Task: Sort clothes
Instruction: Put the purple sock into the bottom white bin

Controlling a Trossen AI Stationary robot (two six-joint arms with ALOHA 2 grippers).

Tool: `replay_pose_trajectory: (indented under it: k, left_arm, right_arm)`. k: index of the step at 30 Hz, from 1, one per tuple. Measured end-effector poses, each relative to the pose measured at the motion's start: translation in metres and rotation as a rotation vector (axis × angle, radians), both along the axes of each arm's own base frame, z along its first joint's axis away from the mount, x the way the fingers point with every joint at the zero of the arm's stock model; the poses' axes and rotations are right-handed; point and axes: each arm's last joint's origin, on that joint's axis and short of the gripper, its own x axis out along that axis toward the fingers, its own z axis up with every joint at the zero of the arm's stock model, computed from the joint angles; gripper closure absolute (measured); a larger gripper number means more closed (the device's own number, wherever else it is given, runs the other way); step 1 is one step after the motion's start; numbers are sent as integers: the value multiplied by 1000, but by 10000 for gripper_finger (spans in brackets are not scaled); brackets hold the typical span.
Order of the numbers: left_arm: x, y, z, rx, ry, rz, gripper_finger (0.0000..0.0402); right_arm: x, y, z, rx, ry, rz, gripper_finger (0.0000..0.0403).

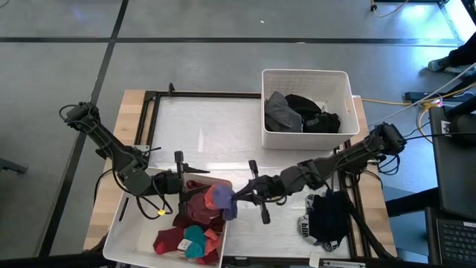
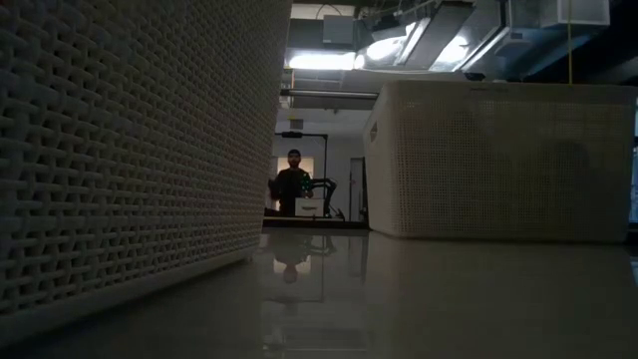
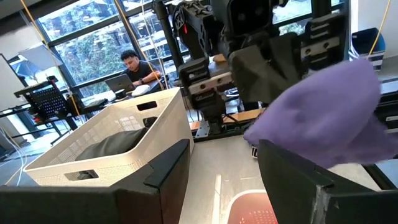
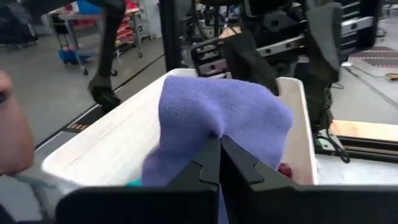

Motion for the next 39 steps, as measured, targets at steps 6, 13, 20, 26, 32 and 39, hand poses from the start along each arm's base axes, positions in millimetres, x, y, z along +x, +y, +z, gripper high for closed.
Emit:
replay_pose_trajectory:
  k: [6,13,20,26,32,39]
  left_arm:
    - [0,0,0,0,0,0,222]
    - [0,0,0,0,1,0,222]
    - [0,0,0,0,1,0,222]
    - [0,0,0,0,0,0,222]
    - [0,0,0,0,1,0,222]
    - [0,0,0,2,2,0,222]
  right_arm:
    - [9,-6,-3,17,-26,-24,398]
    - [19,-1,-9,4,-111,-11,398]
    - [29,1,-23,-4,-103,-15,398]
    - [37,3,-36,-12,-87,-18,398]
    - [43,-4,-45,-29,-42,-32,398]
    - [44,-7,-55,-57,30,-35,398]
